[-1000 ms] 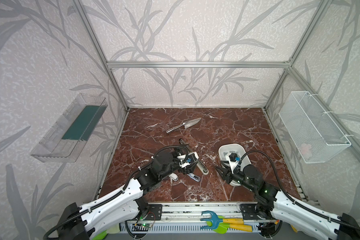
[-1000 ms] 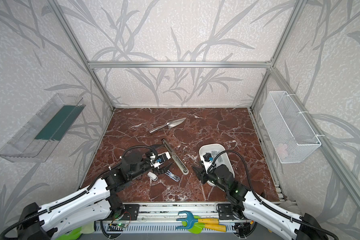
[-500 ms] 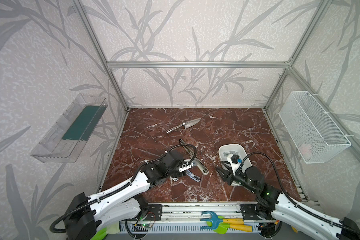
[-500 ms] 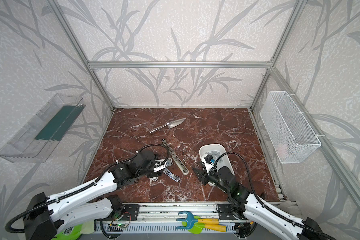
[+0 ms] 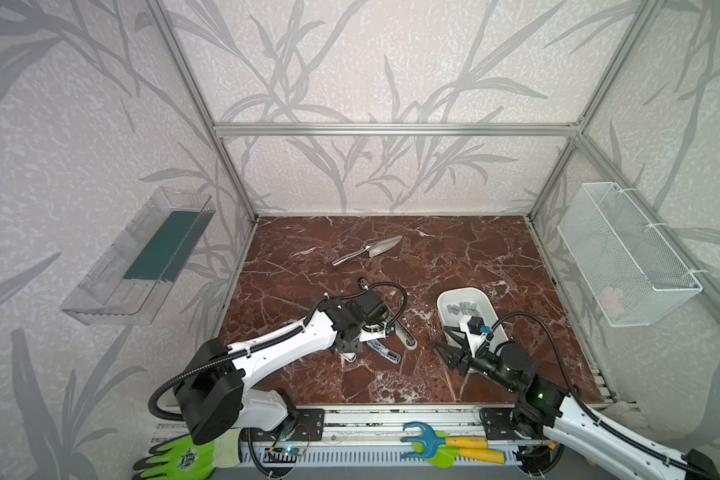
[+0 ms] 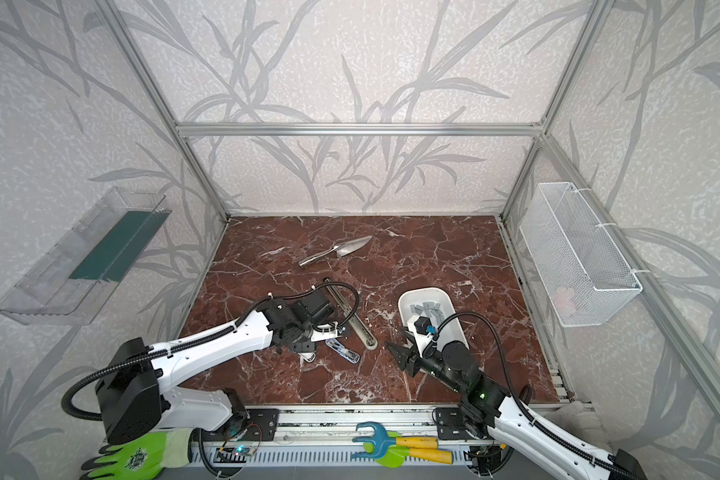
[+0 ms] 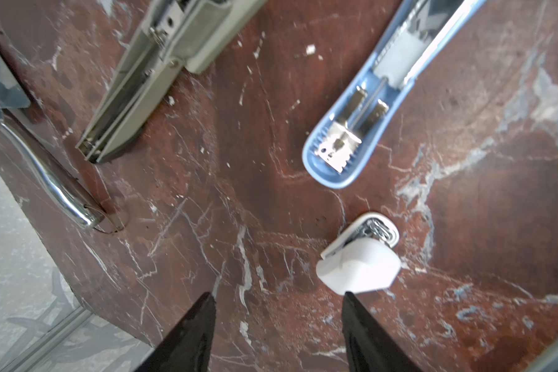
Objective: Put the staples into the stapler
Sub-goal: 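Move the left gripper over the small white stapler, then close the left gripper on the white stapler and lift it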
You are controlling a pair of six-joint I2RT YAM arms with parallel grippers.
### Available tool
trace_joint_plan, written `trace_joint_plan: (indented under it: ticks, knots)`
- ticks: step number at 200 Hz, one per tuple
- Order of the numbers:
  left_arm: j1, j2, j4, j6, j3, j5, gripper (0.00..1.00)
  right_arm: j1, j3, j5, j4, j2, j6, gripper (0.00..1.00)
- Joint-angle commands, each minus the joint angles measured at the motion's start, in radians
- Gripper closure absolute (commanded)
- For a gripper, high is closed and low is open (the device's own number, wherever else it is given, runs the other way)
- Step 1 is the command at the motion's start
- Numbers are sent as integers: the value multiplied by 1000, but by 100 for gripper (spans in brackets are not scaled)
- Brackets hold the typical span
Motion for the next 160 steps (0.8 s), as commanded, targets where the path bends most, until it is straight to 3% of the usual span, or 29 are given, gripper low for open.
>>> trace_joint_plan:
  ticks: [1,40,160]
  knots:
    - [-27,-6,-93,31,1,-33,32,-1,-22,14,-25,-52,2,39]
    - [-71,73,-30,57,-37,-40,32,-1,-29,28,-60,-104,7,37]
    - [-65,202,27,44,-56,-20,35,-1,-32,27,-47,-94,6,35]
